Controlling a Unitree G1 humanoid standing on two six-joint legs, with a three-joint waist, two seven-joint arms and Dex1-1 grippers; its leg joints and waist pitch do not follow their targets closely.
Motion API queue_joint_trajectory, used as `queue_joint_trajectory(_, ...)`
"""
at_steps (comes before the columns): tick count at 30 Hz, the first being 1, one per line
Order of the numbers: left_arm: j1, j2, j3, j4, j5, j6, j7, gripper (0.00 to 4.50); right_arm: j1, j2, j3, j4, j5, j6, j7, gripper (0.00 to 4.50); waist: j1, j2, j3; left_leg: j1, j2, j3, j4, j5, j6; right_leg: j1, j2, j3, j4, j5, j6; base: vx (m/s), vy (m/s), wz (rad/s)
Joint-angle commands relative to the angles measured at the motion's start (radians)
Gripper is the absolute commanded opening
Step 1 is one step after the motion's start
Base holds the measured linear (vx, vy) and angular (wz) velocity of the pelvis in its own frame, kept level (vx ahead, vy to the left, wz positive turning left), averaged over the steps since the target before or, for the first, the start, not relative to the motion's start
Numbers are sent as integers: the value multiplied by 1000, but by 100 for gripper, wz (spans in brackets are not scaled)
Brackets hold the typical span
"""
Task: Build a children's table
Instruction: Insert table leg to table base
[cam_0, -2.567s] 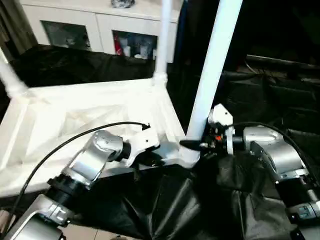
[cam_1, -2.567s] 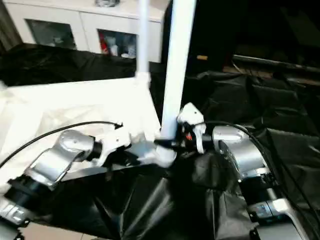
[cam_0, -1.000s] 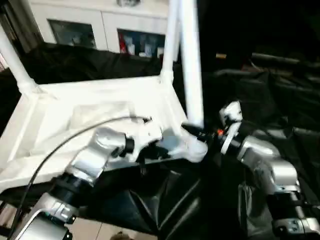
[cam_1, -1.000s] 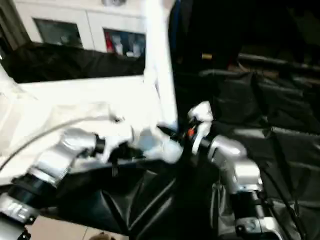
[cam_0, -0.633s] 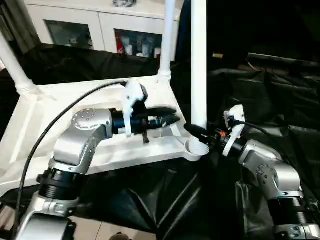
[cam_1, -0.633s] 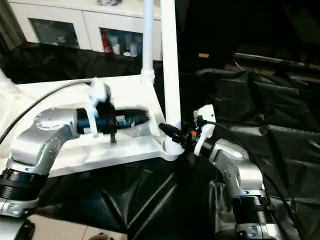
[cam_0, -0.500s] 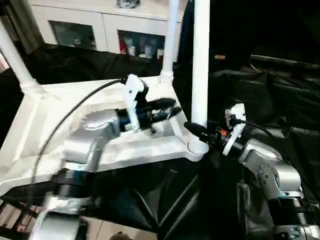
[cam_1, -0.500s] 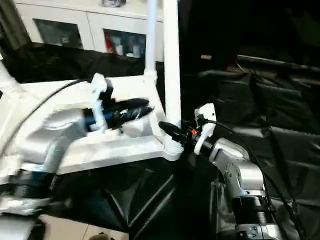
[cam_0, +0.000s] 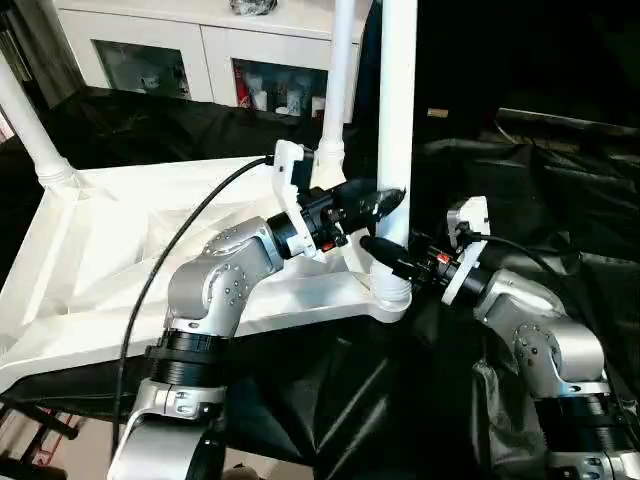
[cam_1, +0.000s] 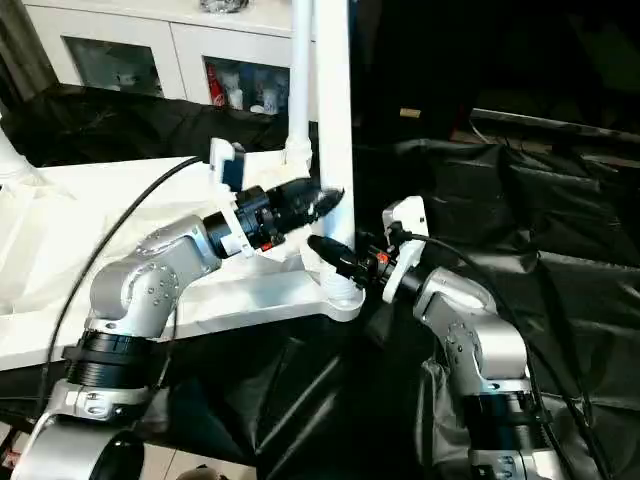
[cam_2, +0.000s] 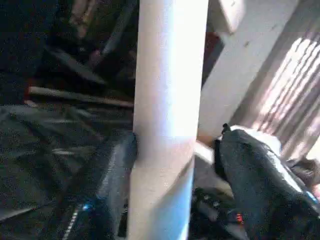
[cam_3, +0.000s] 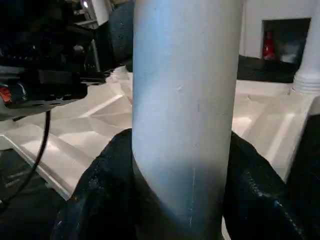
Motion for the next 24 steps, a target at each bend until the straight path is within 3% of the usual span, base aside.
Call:
queue_joint_trajectory(1, -2, -18, -10, -39, -57, 29, -39, 339, 16, -23, 26, -41, 22, 35, 35, 186, 4, -6, -65, -5, 20, 0, -52, -93, 56, 69, -52, 51, -68, -123, -171, 0, 0, 0)
queue_joint_trajectory(4, -5, -13, -13, -29, -56, 42, -41, 369, 28, -39, 33, -65, 44, 59, 65, 186, 5, -5, -65, -5, 19, 0, -50, -93, 67, 70, -51, 50, -68, -116, -170, 0, 0, 0)
queue_joint_trajectory(10, -20, 5, -44, 14, -17, 32, -24, 369, 62, -87, 57, -117, 78, 107, 137, 186, 7, -8, -63, -6, 21, -1, -52, -105, 63, 70, -53, 50, -74, -159, -147, 0, 0, 0)
queue_joint_trajectory(12, -32, -10, -13, 21, -40, 38, 3, 369, 61, -82, 53, -113, 76, 106, 126, 186, 8, -8, -64, -6, 20, -1, -51, -108, 60, 70, -54, 50, -75, -167, -145, 0, 0, 0)
queue_joint_trajectory(13, -39, -16, 6, 16, -63, 51, 14, 333, 58, -80, 50, -104, 72, 100, 116, 186, 6, -10, -64, -8, 20, -1, -51, -110, 51, 71, -55, 48, -75, -182, -142, 0, 0, 0)
queue_joint_trajectory(17, -48, -17, 24, 15, -83, 62, 16, 312, 52, -76, 45, -98, 76, 103, 113, 186, 6, -12, -64, -7, 19, 0, -51, -111, 48, 69, -55, 49, -77, -200, -139, 0, 0, 0)
queue_joint_trajectory(21, -48, -11, 33, 15, -104, 67, 17, 289, 53, -77, 46, -100, 83, 110, 116, 186, 7, -12, -66, -7, 20, -1, -48, -89, 56, 69, -53, 49, -70, -153, -146, 0, 0, 0)
queue_joint_trajectory(24, -35, 2, 4, 7, -80, 69, 11, 243, 52, -76, 49, -97, 85, 109, 117, 186, 8, -12, -65, -8, 19, -1, -48, -86, 60, 69, -53, 48, -70, -148, -149, 0, 0, 0)
